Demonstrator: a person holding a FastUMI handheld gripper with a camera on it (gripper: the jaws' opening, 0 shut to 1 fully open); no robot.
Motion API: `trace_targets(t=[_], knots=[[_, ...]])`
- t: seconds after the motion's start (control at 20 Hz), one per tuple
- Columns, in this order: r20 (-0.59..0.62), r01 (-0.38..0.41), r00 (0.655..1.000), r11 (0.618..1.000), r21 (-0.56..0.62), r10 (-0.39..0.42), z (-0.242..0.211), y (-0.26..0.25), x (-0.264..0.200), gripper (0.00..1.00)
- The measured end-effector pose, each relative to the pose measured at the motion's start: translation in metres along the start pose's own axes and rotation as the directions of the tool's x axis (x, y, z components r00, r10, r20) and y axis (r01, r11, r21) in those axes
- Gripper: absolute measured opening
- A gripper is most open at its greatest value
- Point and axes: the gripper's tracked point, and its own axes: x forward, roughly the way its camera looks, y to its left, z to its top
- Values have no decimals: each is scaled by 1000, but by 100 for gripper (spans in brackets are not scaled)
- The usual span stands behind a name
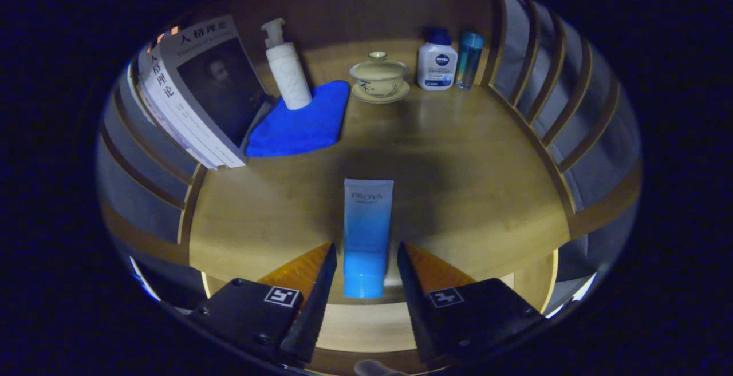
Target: Pull open the drawer, take out the items inside it, and place them on the countertop above the cabinet.
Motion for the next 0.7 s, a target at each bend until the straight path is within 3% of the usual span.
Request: trace_targets(t=[0.05, 0.3, 0.7], knots=[[14, -2, 1000, 1000, -2, 2, 1, 0, -5, 67], [84, -11, 996, 1000, -21, 13, -2, -4, -31, 67], [224, -39, 972, 993, -115, 64, -47, 1, -70, 67]])
